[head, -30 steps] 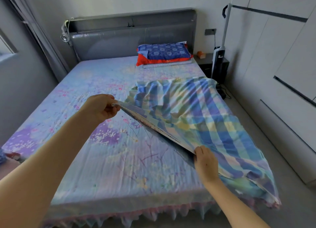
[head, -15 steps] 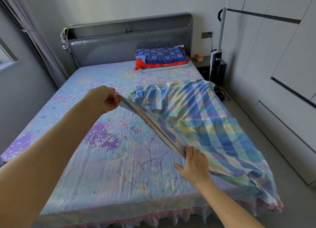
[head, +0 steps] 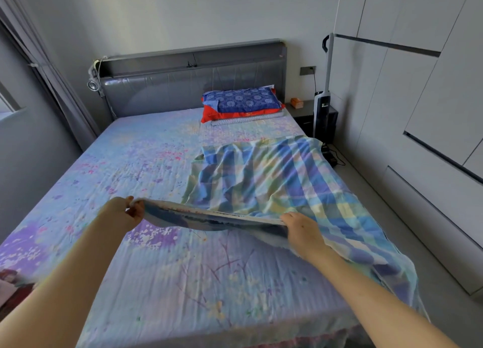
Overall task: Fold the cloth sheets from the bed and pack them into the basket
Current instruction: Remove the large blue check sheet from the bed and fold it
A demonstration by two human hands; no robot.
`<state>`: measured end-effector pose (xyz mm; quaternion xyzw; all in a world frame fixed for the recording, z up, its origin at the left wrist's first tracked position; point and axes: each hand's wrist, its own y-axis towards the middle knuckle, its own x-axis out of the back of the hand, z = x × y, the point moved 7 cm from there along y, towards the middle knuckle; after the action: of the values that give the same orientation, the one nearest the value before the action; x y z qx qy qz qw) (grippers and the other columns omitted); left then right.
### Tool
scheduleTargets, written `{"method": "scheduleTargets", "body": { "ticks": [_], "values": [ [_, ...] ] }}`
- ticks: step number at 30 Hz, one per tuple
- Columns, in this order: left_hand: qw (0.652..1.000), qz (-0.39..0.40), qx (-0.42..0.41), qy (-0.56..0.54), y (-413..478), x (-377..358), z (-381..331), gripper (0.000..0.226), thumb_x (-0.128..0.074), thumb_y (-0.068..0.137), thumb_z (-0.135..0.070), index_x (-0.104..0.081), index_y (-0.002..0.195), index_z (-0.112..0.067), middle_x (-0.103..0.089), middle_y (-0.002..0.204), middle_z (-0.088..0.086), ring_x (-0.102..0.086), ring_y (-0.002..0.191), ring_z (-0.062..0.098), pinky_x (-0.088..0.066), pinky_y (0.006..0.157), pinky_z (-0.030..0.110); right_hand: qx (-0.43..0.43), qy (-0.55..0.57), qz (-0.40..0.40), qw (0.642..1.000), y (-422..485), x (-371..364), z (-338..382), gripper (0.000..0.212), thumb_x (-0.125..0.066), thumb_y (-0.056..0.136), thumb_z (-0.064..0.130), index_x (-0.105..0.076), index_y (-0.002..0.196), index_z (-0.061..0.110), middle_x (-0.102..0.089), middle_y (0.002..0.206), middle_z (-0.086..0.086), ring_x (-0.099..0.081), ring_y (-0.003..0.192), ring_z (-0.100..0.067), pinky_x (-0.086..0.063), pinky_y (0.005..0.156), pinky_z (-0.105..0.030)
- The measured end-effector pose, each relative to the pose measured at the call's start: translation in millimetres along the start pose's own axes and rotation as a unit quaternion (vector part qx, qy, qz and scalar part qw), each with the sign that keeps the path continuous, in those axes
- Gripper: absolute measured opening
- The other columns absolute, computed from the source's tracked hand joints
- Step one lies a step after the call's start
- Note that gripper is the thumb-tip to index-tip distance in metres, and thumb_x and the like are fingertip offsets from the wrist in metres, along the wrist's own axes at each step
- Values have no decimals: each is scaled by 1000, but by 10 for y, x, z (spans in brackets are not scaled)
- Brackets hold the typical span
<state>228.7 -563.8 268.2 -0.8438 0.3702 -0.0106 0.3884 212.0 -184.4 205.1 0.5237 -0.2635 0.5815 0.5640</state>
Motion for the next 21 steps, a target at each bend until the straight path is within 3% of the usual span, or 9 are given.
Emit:
{"method": "scheduleTargets", "body": {
  "ticks": [4, 9, 12, 14, 15, 17, 19, 21],
  "values": [
    [999, -2, -22, -50, 268, -100, -9, 44, -22, 101, -3, -48, 132, -18, -42, 82, 5, -34, 57, 8, -36, 32, 14, -15, 10, 74, 997, 256, -219, -58, 22, -45, 82, -5, -47, 73, 15, -48, 72, -3, -45, 67, -21, -19, 47, -22],
    [995, 22, -38, -91, 383, -526, -110, 42, -27, 100, 0, -49, 132, -16, -45, 91, 7, -38, 60, 10, -38, 37, 14, -70, 58, 159, 983, 559, -473, -383, 16, -46, 90, 7, -52, 78, 16, -54, 77, -4, -52, 73, -24, -28, 50, -25],
    [995, 50, -46, -74, 330, -946, -168, 34, -29, 100, 1, -50, 121, -16, -45, 89, 8, -39, 61, 10, -39, 38, 14, -43, 36, 163, 985, 619, -483, -492, 19, -47, 87, 8, -62, 97, 14, -64, 89, -7, -58, 82, -29, -37, 60, -31],
    [996, 61, -44, -54, 249, -1244, -180, 26, -29, 100, 2, -49, 110, -12, -45, 87, 8, -40, 61, 11, -40, 39, 14, 8, 11, 102, 995, 598, -394, -476, 31, -55, 78, 1, -62, 105, 13, -66, 89, -6, -62, 78, -28, -34, 58, -29],
    [996, 63, -42, -49, 218, -1401, -184, 26, -29, 100, 2, -50, 107, -11, -45, 87, 8, -41, 60, 11, -41, 39, 14, 49, -4, 55, 997, 598, -344, -455, 35, -61, 70, -5, -62, 101, 11, -64, 79, -5, -60, 65, -24, -30, 53, -27],
    [996, 65, -38, -48, 151, -1621, -221, 28, -29, 99, 2, -54, 99, -10, -45, 85, 8, -42, 58, 12, -40, 40, 15, 126, -16, -46, 991, 543, -211, -373, 34, -60, 60, -11, -53, 86, 10, -50, 57, -1, -36, 43, -15, -21, 43, -24],
    [996, 65, -42, -48, 119, -1828, -278, 30, -28, 99, 2, -54, 89, -10, -46, 84, 8, -42, 57, 12, -40, 40, 15, 183, -7, -108, 977, 543, -145, -420, 23, -42, 72, -7, -41, 85, 11, -44, 57, -3, -28, 42, -14, -19, 40, -24],
    [996, 69, -41, -40, 80, -1979, -329, 30, -29, 99, 0, -54, 87, -11, -47, 85, 9, -44, 58, 12, -42, 40, 14, 215, -33, -145, 965, 582, -118, -498, 19, -31, 83, -2, -42, 89, 11, -51, 65, -6, -37, 42, -18, -26, 38, -27]
  ]
}}
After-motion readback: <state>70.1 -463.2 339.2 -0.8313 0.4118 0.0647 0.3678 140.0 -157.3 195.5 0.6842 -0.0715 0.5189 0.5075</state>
